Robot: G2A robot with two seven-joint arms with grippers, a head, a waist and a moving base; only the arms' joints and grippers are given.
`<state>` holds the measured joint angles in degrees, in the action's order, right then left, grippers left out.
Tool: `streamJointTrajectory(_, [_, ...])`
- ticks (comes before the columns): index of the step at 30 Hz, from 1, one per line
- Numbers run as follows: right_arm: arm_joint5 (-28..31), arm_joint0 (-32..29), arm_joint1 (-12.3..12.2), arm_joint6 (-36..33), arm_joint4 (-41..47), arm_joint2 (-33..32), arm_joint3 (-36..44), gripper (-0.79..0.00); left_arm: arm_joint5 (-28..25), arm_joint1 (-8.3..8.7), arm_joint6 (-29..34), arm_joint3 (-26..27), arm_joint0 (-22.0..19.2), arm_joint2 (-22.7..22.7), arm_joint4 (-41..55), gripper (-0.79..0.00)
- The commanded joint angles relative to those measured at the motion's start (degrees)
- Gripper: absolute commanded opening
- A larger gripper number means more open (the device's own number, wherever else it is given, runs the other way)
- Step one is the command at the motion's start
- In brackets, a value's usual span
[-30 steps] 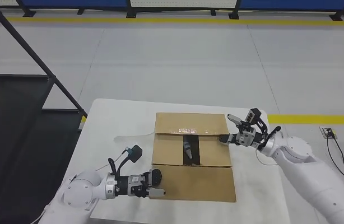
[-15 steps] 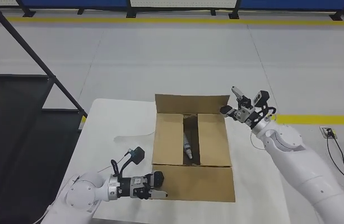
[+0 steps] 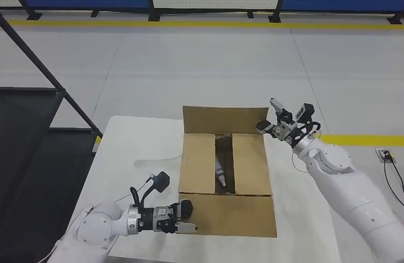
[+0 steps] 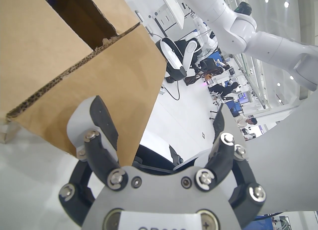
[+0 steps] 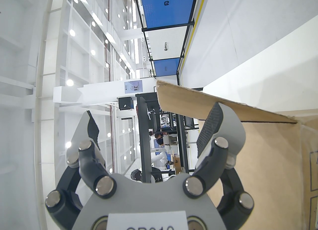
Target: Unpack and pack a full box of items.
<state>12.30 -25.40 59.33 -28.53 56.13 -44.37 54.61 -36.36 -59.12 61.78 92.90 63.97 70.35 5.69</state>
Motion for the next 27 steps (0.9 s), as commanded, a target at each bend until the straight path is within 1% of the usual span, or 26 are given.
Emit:
streamJointTrajectory(1, [0.0,-0.5,0.3,1.2,0.4,-0.5,1.0,0.000,0.2,0.03,0.2,0.1,-0.3,-0.4,-0.1,0.000])
streamJointTrajectory(2, [-0.2,-0.4,0.6,3.3,1.1,-0.9,1.1,0.000,0.2,0.04,0.4,0.1,-0.4,-0.7,-0.3,0.000])
streamJointTrajectory(4, [-0.2,0.3,1.5,9.5,-0.2,-0.5,1.3,0.000,0.2,0.08,0.4,0.0,-0.7,-1.0,-0.5,0.000])
streamJointTrajectory(6, [-1.5,1.1,2.5,10.2,-0.2,0.5,1.8,0.000,0.2,0.12,0.2,0.0,-0.7,-1.2,-0.6,0.000])
streamJointTrajectory(11, [-5.2,5.0,5.4,15.1,-3.5,3.3,-3.4,0.000,-0.2,0.33,-0.7,0.2,-0.1,-1.2,-0.7,0.000])
streamJointTrajectory(15, [-9.7,8.7,8.2,14.6,-2.6,5.3,-10.4,0.000,-0.6,0.59,-1.3,0.4,0.8,-0.8,-0.9,0.000])
streamJointTrajectory(21, [-12.4,12.5,12.1,11.6,-1.9,7.2,-20.2,0.000,-0.8,0.98,-1.9,1.0,1.9,-0.2,-1.0,0.000])
streamJointTrajectory(27, [-14.6,14.5,14.8,7.6,-3.7,8.6,-26.5,0.000,-0.7,1.29,-1.8,1.7,2.3,-0.2,-1.4,0.000])
